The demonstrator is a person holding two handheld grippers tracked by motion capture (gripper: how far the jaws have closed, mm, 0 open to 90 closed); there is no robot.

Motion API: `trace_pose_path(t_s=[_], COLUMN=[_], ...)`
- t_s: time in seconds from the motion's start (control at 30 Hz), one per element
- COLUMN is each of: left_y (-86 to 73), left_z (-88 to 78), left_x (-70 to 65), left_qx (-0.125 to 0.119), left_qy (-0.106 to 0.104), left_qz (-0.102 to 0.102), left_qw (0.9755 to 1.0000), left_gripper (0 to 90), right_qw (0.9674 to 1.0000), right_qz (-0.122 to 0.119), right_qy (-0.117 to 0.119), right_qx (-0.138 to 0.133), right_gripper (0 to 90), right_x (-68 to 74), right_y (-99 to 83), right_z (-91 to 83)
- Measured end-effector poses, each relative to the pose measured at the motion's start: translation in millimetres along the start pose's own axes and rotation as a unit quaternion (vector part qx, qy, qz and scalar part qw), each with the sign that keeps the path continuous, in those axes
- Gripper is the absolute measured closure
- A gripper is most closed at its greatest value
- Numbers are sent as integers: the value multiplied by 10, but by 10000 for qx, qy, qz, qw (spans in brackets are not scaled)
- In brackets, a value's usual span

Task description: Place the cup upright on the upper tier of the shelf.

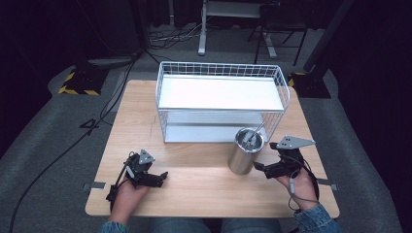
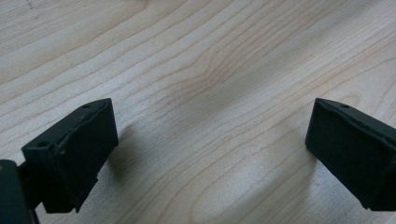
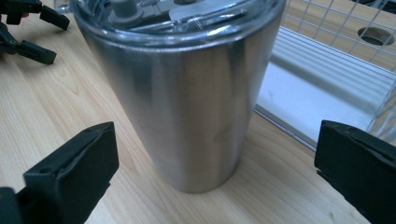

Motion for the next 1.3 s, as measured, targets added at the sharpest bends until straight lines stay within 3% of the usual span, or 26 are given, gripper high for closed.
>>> trace_pose_path(t_s=[0.9,1.3], left_y=[3,5], left_z=[3,4], left_x=[1,2], left_qx=[2,9], left_qy=[-9,-11], left_qz=[5,9], left_qw=[10000,10000], left_gripper=[29,28], right_qw=[9993,9992], right_qz=[-227,-331], right_qy=[196,110], right_qx=[-223,-186], right_gripper=[0,34], right_x=[80,98], right_y=[171,187], right_z=[485,516])
Point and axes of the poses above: each handheld gripper's, and its own axes: z roughly forward along the jaws, y roughly out of its top, x roughly to its left, the point moved 4 cm from there along z, roughly forward along the jaws, and after that the axes turned 7 degrees about -z, right-handed, at the moved point
